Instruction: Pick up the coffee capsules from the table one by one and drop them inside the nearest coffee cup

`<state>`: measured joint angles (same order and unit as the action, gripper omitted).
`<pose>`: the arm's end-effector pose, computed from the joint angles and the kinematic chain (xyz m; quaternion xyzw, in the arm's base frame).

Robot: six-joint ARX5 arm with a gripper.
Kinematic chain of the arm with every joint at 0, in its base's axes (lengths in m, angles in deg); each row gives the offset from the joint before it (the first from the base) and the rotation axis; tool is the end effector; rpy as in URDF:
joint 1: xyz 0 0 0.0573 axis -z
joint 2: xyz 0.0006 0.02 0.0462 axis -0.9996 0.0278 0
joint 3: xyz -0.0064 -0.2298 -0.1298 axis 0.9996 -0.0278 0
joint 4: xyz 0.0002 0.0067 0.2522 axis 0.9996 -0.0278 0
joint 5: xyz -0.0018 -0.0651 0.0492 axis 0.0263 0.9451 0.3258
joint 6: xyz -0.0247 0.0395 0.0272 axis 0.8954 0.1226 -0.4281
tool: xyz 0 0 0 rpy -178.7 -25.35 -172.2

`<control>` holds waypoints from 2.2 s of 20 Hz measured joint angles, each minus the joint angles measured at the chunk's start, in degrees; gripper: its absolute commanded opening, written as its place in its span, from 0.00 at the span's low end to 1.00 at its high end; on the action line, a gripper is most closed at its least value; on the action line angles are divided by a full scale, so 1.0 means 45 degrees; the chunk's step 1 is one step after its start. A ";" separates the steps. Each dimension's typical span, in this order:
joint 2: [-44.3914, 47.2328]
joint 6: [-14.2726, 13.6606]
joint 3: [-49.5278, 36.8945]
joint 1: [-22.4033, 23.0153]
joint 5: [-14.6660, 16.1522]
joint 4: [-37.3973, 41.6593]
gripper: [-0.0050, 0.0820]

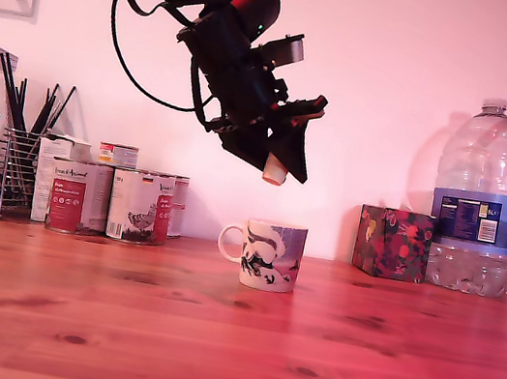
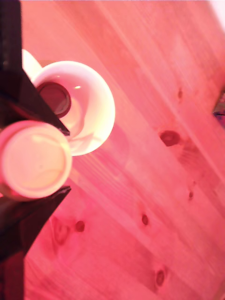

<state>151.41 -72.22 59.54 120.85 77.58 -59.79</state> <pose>0.4029 -0.2647 0.2477 0.0913 0.3439 -0.3853 0.8514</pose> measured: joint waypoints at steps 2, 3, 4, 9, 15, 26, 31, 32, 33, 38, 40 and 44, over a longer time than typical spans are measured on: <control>0.0000 0.0000 0.0049 -0.0102 -0.0005 -0.0180 0.33; 0.0000 0.0000 0.0102 -0.0151 0.0000 -0.0364 0.33; 0.0000 0.0000 0.0117 -0.0175 -0.0005 -0.0457 0.33; 0.0000 0.0000 0.0316 -0.0427 -0.0005 -0.1171 0.33; 0.0015 0.0000 0.1117 -0.0602 -0.0034 -0.1880 0.33; 0.2788 0.0000 0.5508 -0.0544 -0.0024 -0.3594 0.33; 0.3172 0.0000 0.5761 -0.0539 -0.0010 -0.4007 0.33; 0.3172 0.0005 0.5761 -0.0539 -0.0010 -0.4104 0.33; 0.3181 0.0000 0.5761 -0.0539 -0.0010 -0.4114 0.33; 0.3186 0.0005 0.5761 -0.0461 0.0010 -0.4070 0.33; 0.3186 0.0005 0.5761 -0.0398 0.0019 -0.4036 0.33; 0.3186 0.0044 0.5761 -0.0282 0.0034 -0.4056 0.33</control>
<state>165.75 -72.02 85.46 119.59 77.73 -78.04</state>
